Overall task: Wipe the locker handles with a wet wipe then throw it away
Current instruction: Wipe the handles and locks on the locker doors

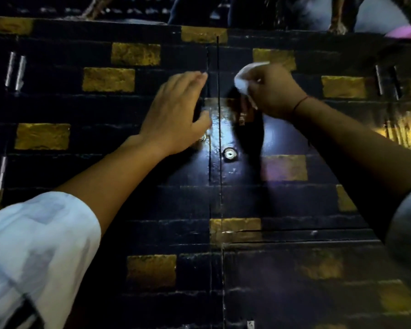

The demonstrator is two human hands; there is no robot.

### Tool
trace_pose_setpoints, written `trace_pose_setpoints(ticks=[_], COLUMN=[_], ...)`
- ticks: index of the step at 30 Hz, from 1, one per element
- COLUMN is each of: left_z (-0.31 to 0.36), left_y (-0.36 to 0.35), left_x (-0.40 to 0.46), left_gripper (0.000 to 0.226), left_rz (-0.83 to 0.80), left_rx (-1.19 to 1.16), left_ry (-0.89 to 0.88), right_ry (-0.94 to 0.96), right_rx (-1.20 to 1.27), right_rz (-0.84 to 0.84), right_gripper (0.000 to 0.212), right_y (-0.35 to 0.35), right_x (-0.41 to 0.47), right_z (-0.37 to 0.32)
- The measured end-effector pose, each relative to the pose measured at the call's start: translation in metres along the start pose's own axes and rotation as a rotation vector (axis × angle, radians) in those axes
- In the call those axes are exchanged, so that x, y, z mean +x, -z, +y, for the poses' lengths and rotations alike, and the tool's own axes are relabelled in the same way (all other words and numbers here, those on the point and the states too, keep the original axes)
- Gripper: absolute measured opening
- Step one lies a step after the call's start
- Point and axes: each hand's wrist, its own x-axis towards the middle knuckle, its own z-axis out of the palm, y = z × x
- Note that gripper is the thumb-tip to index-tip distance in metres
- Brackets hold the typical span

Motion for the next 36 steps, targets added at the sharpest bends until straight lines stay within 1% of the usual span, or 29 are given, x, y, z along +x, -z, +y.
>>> trace_pose_setpoints(ticks=[1,2,4,5,6,8,10,13,17,19,21,24,27,29,31,32,34,36], left_z=[0.011,0.020,0.035,0.039,0.041,0.038,0.036,0.037,0.037,0.035,0.035,0.032,0.029,0.029,0.030,0.031,0.030,0.027], left_y=[-0.003,-0.008,-0.022,-0.030,-0.037,-0.045,-0.049,-0.051,-0.055,-0.056,-0.058,-0.063,-0.062,-0.059,-0.057,-0.054,-0.047,-0.043], left_x=[0.008,0.015,0.027,0.030,0.032,0.032,0.027,0.019,0.010,0.006,0.004,-0.001,-0.007,-0.010,-0.011,-0.010,-0.006,0.001], left_gripper=[0.080,0.089,0.104,0.109,0.112,0.115,0.116,0.117,0.114,0.113,0.112,0.110,0.103,0.101,0.105,0.109,0.119,0.127], left_rz=[-0.029,-0.064,-0.150,-0.196,-0.237,-0.278,-0.276,-0.262,-0.246,-0.239,-0.218,-0.201,-0.198,-0.181,-0.142,-0.135,-0.162,-0.185], left_rx=[0.037,0.076,0.165,0.215,0.262,0.319,0.348,0.368,0.352,0.347,0.338,0.322,0.312,0.349,0.493,0.574,0.654,0.669], left_ry=[-0.025,-0.044,-0.057,-0.056,-0.052,-0.033,-0.023,0.010,0.015,0.008,0.002,0.001,-0.022,-0.034,-0.030,-0.021,-0.009,-0.021], right_ry=[-0.013,0.014,0.077,0.108,0.155,0.214,0.205,0.179,0.242,0.292,0.331,0.338,0.353,0.294,0.196,0.178,0.186,0.186], right_rx=[0.030,0.027,-0.036,-0.065,-0.113,-0.135,-0.083,-0.105,-0.112,-0.163,-0.190,-0.112,-0.072,-0.070,-0.021,0.004,0.018,0.012], right_rz=[-0.076,-0.122,-0.183,-0.174,-0.147,-0.081,-0.043,-0.035,0.086,0.085,0.078,0.096,0.090,0.143,0.216,0.219,0.145,0.069], right_gripper=[0.014,0.013,0.010,0.011,0.016,0.030,0.029,0.030,0.026,0.019,0.016,0.022,0.015,0.018,0.022,0.023,0.028,0.041], right_y=[-0.001,-0.004,-0.006,-0.006,-0.006,-0.006,-0.008,-0.017,-0.034,-0.040,-0.044,-0.047,-0.043,-0.037,-0.033,-0.033,-0.034,-0.035], right_x=[-0.001,-0.002,-0.008,-0.010,-0.014,-0.017,-0.011,0.005,-0.024,-0.036,-0.031,-0.026,-0.033,-0.028,-0.022,-0.022,-0.027,-0.030], right_z=[0.008,0.014,0.021,0.024,0.026,0.028,0.028,0.030,0.033,0.034,0.034,0.029,0.028,0.028,0.029,0.030,0.033,0.037])
